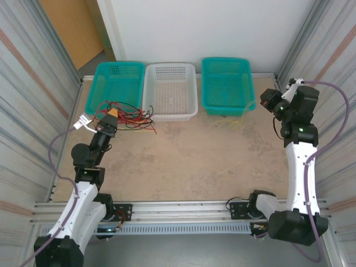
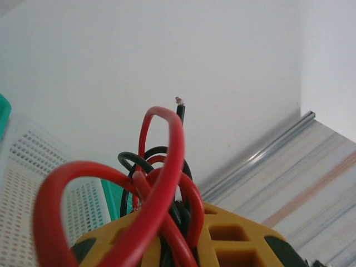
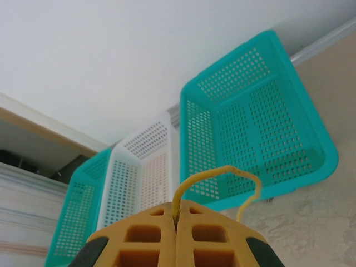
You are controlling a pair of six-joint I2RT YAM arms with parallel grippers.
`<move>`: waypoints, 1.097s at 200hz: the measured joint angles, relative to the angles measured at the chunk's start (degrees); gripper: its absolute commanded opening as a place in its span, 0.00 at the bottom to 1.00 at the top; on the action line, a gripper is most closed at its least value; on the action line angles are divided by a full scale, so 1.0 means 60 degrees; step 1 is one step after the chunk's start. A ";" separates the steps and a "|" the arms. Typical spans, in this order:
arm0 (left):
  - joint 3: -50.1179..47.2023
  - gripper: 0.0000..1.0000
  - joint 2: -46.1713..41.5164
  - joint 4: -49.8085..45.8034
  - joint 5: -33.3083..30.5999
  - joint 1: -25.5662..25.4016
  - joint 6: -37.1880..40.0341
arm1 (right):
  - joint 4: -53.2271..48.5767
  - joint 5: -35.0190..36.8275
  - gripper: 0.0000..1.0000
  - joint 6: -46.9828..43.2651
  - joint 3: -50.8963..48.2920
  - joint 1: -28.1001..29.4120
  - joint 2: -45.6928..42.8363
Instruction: Untangle the cables
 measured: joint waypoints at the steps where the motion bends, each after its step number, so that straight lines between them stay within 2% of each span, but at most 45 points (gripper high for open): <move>1: 0.0000 0.00 -0.0007 -0.0015 -0.0007 0.0004 -0.0004 | -0.0004 -0.0025 0.00 0.0004 0.0000 -0.0018 -0.0029; 27: 0.0076 0.00 0.0055 -0.0936 -0.0175 0.0018 -0.0036 | -0.0149 -0.0539 0.00 0.0007 0.0000 -0.0299 -0.0510; 43: 0.0270 0.00 0.0543 -0.1483 -0.0189 -0.0251 -0.0025 | -0.0284 -0.0812 0.00 -0.0022 0.0004 0.0047 -0.0729; 56: 0.0466 0.00 0.1064 -0.1898 -0.0328 -0.0980 0.0062 | -0.0514 -0.0863 0.00 -0.0131 0.0007 0.0725 -0.0787; 78: 0.0557 0.00 0.2058 -0.2568 -0.0943 -0.3115 0.0423 | -0.0918 -0.0703 0.00 -0.0463 0.0025 0.2259 -0.0761; 87: 0.0557 0.11 0.2543 -0.2626 -0.1147 -0.3993 0.0550 | -0.1086 -0.0652 0.00 -0.0616 0.0058 0.2728 -0.0750; 92: 0.0543 0.22 0.2849 -0.2583 -0.1228 -0.4375 0.0557 | -0.1169 -0.0634 0.00 -0.0681 0.0087 0.2973 -0.0743; 105: 0.0408 0.51 0.3654 -0.2251 -0.1461 -0.5005 0.0572 | -0.1264 -0.0616 0.00 -0.0820 0.0131 0.3293 -0.0732; 112: 0.0310 0.61 0.4160 -0.2011 -0.1606 -0.5195 0.0499 | -0.1268 -0.0605 0.00 -0.0874 0.0131 0.3370 -0.0732; 134: 0.0131 0.80 0.5501 -0.1628 -0.1851 -0.5311 0.0233 | -0.1271 -0.0576 0.00 -0.0925 0.0131 0.3399 -0.0699; 144: 0.0131 0.92 0.5803 -0.1628 -0.1865 -0.5300 0.0277 | -0.1275 -0.0572 0.00 -0.0980 0.0131 0.3399 -0.0659; 153: 0.0131 0.98 0.5803 -0.1690 -0.1861 -0.5297 0.0284 | -0.1308 -0.0572 0.00 -0.1064 0.0149 0.3399 -0.0612; 190: 0.1173 0.99 0.4058 -0.3391 -0.2040 -0.5147 0.0889 | -0.1366 -0.0590 0.00 -0.1166 0.0557 0.3391 -0.0375; 219: 0.2670 0.99 0.2543 -0.5009 -0.1880 -0.4091 0.1515 | -0.1231 -0.0597 0.00 -0.1198 0.1235 0.3391 0.0047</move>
